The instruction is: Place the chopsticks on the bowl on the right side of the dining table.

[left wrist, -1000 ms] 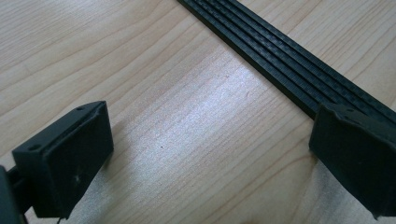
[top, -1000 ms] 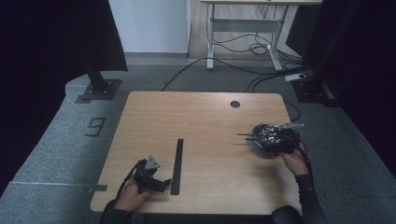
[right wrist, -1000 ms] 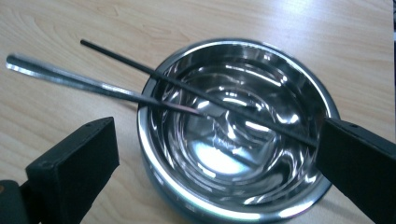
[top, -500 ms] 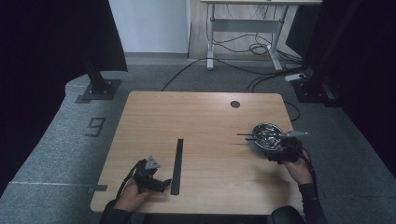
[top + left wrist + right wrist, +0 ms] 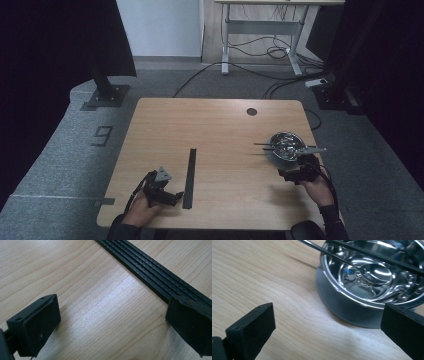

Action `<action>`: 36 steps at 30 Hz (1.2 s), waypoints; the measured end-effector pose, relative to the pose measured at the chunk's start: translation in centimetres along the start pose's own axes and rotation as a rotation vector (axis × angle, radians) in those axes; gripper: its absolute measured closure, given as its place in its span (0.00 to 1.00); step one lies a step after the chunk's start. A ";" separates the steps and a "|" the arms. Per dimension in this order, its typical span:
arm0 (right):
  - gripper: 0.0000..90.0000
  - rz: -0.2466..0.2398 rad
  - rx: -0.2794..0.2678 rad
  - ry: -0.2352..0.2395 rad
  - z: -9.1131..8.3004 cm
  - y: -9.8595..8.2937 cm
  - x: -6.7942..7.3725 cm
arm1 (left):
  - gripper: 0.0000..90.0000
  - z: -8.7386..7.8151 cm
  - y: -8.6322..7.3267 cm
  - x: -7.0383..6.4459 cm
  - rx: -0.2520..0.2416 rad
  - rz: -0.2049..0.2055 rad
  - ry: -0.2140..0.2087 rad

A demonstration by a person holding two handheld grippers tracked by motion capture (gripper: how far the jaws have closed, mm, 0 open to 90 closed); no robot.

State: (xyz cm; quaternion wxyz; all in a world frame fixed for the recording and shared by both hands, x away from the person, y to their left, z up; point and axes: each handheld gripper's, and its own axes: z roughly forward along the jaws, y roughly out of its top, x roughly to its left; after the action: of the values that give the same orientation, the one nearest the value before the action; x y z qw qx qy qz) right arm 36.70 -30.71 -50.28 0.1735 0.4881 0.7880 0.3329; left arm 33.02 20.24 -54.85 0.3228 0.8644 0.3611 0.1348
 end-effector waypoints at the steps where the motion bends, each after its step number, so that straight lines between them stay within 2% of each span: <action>1: 0.00 -0.003 0.001 0.003 0.0 0.0 0.2 | 0.00 0.0 0.0 0.0 0.000 0.000 0.000; 12: 0.00 -0.052 -0.001 0.050 1.1 0.7 3.2 | 0.00 0.0 0.0 0.0 0.000 0.000 0.000; 20: 0.00 -0.099 0.021 0.085 2.4 1.4 5.5 | 0.00 0.0 0.0 0.0 0.000 0.000 0.000; 25: 0.00 -0.110 0.019 0.118 3.1 1.9 6.6 | 0.00 0.0 0.0 0.0 0.000 0.000 0.000; 36: 0.00 -0.148 0.055 0.147 4.4 2.5 8.4 | 0.00 0.0 0.0 0.0 -0.002 -0.002 0.000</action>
State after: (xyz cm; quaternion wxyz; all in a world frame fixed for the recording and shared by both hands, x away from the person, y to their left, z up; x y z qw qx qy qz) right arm 37.06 -20.93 -51.27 0.1261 0.4074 0.8412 0.3324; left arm 33.01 20.23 -54.86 0.3235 0.8638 0.3619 0.1349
